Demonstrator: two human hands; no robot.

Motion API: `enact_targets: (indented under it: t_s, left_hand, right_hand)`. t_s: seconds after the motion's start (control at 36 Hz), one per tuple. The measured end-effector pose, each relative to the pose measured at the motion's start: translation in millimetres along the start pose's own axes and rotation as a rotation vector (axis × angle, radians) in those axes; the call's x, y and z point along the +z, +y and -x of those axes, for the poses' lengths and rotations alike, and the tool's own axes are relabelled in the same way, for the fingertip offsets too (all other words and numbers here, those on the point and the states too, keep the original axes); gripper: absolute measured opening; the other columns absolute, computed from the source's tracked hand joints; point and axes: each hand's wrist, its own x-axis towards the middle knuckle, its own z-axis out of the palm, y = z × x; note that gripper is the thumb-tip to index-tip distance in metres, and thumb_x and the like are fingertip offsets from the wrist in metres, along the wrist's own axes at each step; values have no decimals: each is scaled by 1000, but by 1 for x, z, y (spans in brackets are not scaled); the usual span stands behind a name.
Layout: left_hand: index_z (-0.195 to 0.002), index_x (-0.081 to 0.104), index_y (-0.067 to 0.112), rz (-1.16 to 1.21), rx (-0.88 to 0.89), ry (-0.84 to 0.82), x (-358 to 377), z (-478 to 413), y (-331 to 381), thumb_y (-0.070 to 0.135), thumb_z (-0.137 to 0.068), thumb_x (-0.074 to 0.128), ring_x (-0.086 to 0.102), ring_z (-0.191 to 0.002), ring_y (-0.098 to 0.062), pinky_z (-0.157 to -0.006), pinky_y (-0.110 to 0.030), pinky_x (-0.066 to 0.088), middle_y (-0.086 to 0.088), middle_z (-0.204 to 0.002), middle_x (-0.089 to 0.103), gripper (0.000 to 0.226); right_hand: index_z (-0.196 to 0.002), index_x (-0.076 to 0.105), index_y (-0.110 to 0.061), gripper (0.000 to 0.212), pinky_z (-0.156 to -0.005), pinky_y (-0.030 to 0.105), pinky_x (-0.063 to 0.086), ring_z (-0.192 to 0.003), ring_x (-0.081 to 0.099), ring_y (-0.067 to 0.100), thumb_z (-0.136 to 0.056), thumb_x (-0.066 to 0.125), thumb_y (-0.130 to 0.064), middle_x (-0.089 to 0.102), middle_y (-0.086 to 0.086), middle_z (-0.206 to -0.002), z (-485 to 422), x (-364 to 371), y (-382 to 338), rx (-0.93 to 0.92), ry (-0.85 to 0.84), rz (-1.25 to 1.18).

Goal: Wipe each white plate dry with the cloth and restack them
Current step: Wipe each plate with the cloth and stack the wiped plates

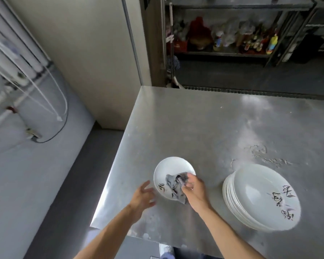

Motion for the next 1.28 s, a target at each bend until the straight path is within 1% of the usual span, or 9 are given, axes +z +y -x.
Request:
enact_targets:
  t_s: [0.14, 0.31, 0.39, 0.64, 0.72, 0.81, 1.03, 1.14, 1.28]
  left_hand:
    - [-154, 34, 9, 47, 3, 2, 4, -11, 4, 4, -61, 60, 57, -106, -33, -96, -47, 49, -20, -126, 61, 97]
    - [-147, 48, 0, -33, 18, 14, 16, -31, 8, -20, -95, 50, 64, -102, -36, -88, -45, 57, -26, -122, 67, 56]
    - [-143, 52, 0, -67, 17, 49, 22, -37, 11, -20, -97, 48, 67, -111, -45, -103, -60, 53, -31, -128, 67, 50]
    - [-135, 47, 3, 31, 8, 10, 26, -34, 11, -14, -86, 62, 71, -97, -44, -93, -58, 60, -35, -125, 66, 54]
    - [-133, 49, 5, 74, 43, -27, 26, -27, 12, 2, -70, 65, 74, -92, -39, -79, -48, 65, -29, -121, 70, 65]
    - [-133, 50, 7, 106, 83, -57, 24, -18, 15, 4, -72, 65, 75, -94, -39, -76, -42, 64, -24, -115, 74, 63]
    - [-130, 53, 10, 30, 231, -151, 32, 22, 30, -1, -86, 62, 72, -105, -46, -92, -52, 62, -23, -115, 75, 46]
    - [-131, 48, 2, 83, 282, -133, 26, 38, 34, -12, -93, 52, 74, -93, -39, -89, -49, 63, -28, -112, 73, 41]
    - [-132, 50, 1, 159, 312, -66, 2, 47, 35, -14, -98, 47, 74, -92, -38, -77, -38, 64, -36, -112, 70, 37]
  right_hand:
    - [-146, 48, -18, 62, -112, 28, 33, -137, 36, 21, -89, 69, -20, 39, 8, -142, -11, 7, 14, -70, -9, 342]
    - [-158, 27, -25, 74, -107, 33, 39, -130, 44, 28, -93, 63, -26, 41, 10, -137, -26, 4, 28, -5, -98, 363]
    - [-157, 29, -29, 73, -94, 22, 39, -125, 48, 22, -92, 64, -24, 41, 7, -136, -32, 2, 31, -2, -99, 298]
    - [-147, 44, -36, 63, -90, 16, 36, -109, 53, 14, -90, 70, -29, 41, -3, -119, -48, -11, 29, -42, -34, 237]
    - [-145, 48, -37, 64, -97, 22, 38, -117, 49, 19, -87, 71, -21, 40, -8, -115, -43, -18, 21, -186, 8, 319]
    - [-141, 57, -32, 71, -108, 43, 40, -129, 44, 34, -76, 77, -10, 42, 12, -141, -37, -22, 4, -415, 148, 513]
    - [-131, 66, -24, 52, -104, 38, 50, -131, 52, 18, -86, 62, 2, 53, 1, -144, -14, -3, -63, -824, 5, 490]
    - [-118, 72, -17, 32, -117, 40, 33, -127, 52, 20, -90, 57, -8, 64, 3, -125, 0, 7, -83, -1037, -84, 518]
    - [-141, 56, -27, 41, -125, 31, 9, -147, 30, 17, -101, 45, -32, 45, -3, -154, 12, 2, -82, -1023, -261, 675]
